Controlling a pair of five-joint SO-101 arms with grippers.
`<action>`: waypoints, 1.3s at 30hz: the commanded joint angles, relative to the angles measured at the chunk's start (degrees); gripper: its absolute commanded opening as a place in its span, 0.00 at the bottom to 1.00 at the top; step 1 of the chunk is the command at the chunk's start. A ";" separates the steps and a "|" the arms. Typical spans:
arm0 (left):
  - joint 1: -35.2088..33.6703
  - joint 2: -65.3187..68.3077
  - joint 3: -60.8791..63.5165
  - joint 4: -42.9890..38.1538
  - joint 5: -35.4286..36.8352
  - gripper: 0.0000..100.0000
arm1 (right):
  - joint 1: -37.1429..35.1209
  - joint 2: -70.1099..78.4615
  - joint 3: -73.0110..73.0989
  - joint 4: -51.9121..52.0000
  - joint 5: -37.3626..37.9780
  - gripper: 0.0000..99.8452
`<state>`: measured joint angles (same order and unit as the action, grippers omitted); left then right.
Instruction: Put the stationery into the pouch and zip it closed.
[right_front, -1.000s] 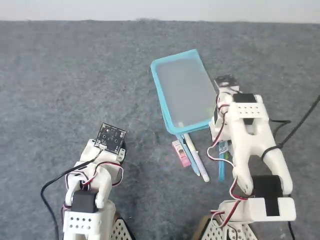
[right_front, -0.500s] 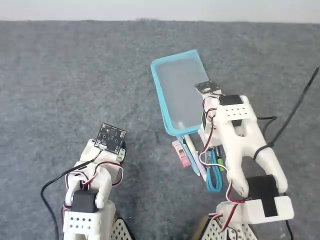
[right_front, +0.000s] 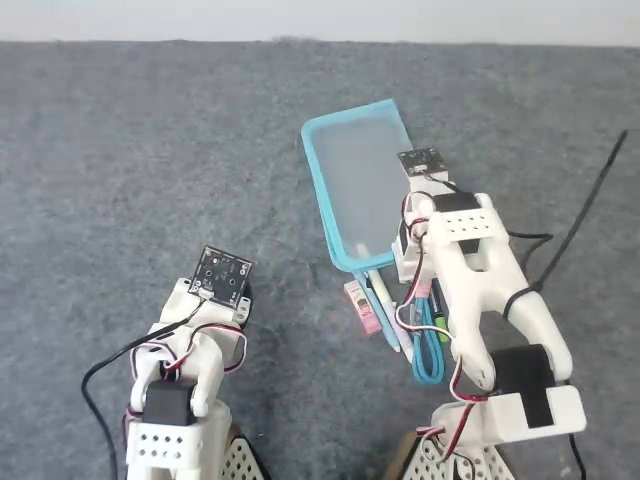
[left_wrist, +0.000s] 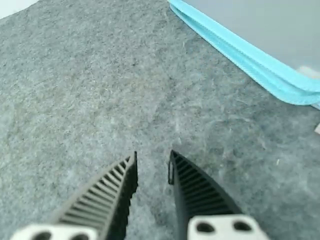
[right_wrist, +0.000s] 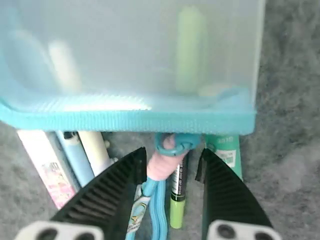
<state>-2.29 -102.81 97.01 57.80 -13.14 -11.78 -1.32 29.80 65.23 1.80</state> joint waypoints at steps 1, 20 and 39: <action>-0.44 -1.32 -0.48 -1.85 0.79 0.10 | -0.22 -1.01 1.32 -3.21 -1.23 0.17; -0.44 -1.32 -0.48 -1.76 0.79 0.10 | 3.47 2.42 1.14 -3.12 1.05 0.02; -0.18 -1.05 -5.14 -8.62 1.14 0.10 | 2.51 -21.32 -20.48 21.85 8.88 0.01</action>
<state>-2.29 -102.81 96.75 51.82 -13.14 -6.51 -18.90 15.91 83.87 8.84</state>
